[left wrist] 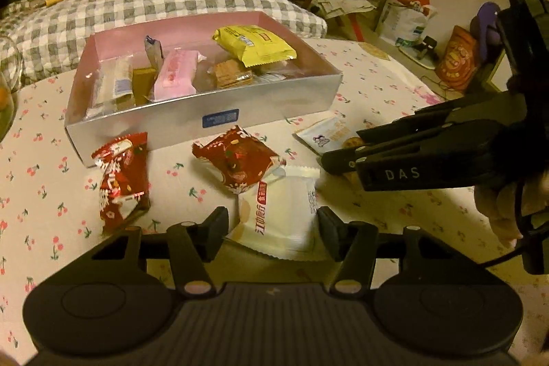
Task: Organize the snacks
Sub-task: 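Grasp the white wrapped cake with the left tool while the right tool grasps the lotus-biscuit packet, then carry the white cake with the left tool while the right tool carries the biscuit packet to the box, then lower the white cake and biscuit packet into the box, opening both tools, then withdraw both tools from the box toward the two red candies, then grasp a red wrapped candy with the left tool while the right tool grasps the other red candy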
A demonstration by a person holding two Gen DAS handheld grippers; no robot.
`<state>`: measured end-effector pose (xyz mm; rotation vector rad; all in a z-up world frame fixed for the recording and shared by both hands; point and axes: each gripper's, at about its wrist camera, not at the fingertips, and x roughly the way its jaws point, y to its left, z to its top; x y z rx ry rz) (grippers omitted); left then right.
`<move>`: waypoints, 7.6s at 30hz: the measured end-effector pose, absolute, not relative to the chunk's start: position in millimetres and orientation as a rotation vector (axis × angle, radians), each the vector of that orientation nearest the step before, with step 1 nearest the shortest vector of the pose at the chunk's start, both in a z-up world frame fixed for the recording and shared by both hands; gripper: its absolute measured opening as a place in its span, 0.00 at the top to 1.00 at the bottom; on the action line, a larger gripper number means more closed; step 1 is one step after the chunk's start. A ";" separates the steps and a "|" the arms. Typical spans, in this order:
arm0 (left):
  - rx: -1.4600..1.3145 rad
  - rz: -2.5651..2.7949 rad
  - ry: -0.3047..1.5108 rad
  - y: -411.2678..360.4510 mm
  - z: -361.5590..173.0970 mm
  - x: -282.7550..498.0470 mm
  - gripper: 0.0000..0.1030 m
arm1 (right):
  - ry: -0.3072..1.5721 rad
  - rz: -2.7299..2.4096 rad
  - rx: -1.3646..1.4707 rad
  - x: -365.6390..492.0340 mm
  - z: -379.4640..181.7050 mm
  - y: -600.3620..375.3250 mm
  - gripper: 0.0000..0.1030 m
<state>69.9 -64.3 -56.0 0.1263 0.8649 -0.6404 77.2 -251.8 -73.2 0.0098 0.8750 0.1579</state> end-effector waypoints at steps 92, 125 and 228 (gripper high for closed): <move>0.070 -0.342 0.768 -25.5 -35.7 167.7 0.59 | 0.829 0.106 0.313 193.4 -24.7 -209.5 0.60; 0.095 -0.368 0.721 -10.4 -1.2 102.4 0.11 | 0.811 0.108 0.316 95.2 2.4 -246.3 0.17; 0.025 -0.340 0.846 11.2 -55.2 86.0 0.67 | 0.798 0.267 0.059 81.6 -61.1 -171.9 0.62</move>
